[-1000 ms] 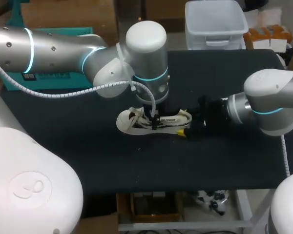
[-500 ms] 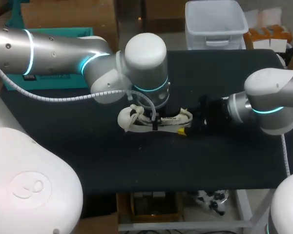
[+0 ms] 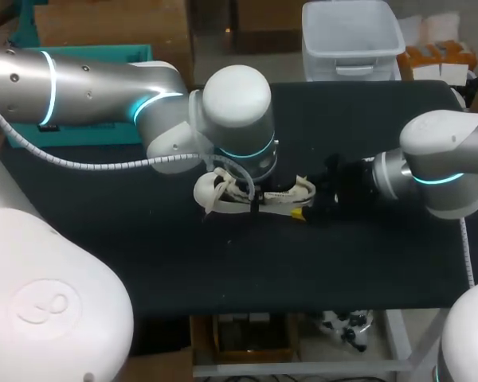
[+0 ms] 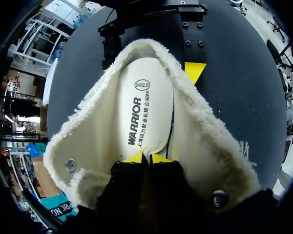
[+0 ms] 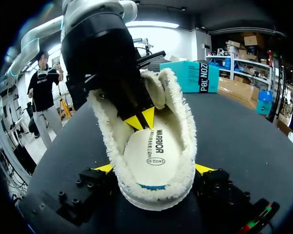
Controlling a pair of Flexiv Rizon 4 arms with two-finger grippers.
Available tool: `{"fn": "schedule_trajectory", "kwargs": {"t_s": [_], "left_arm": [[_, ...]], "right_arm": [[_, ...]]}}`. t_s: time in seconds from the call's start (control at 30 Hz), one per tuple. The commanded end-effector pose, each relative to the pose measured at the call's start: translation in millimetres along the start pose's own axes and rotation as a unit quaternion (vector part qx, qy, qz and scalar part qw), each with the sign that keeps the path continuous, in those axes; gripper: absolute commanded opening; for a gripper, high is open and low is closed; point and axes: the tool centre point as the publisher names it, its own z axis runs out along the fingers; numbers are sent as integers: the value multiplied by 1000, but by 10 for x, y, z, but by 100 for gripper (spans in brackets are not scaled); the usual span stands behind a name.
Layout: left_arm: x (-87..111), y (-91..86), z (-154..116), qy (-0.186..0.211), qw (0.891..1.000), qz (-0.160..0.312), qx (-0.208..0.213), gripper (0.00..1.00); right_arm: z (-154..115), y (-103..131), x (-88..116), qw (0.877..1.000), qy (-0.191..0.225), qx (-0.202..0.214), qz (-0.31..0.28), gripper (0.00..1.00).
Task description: Open the shoe tongue, take the insole out of the shoe, put the insole back into the shoe, and pack the shoe into the shoebox
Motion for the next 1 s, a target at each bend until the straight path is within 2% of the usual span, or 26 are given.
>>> {"fn": "schedule_trajectory", "kwargs": {"t_s": [0.03, 0.33, 0.6, 0.8, 0.93, 1.0], "left_arm": [[-167, -50, 444, 2, 1000, -3, 12, 0], [-245, -107, -22, 29, 998, -3, 55, 0], [-177, -153, -458, 67, 993, 6, 97, 0], [-140, -139, -621, 96, 989, 9, 116, 0], [-105, -139, -669, 100, 988, 10, 116, 0], [-98, -148, -667, 117, 986, 18, 113, 0]], "right_arm": [[42, 4, 75, 1000, 4, -3, -1, 0], [42, 4, 75, 1000, 4, -3, -1, 0], [42, 4, 75, 1000, 4, -3, -1, 0], [42, 4, 75, 1000, 4, -3, -1, 0], [42, 4, 75, 1000, 4, -3, -1, 0], [42, 4, 75, 1000, 4, -3, -1, 0]]}}
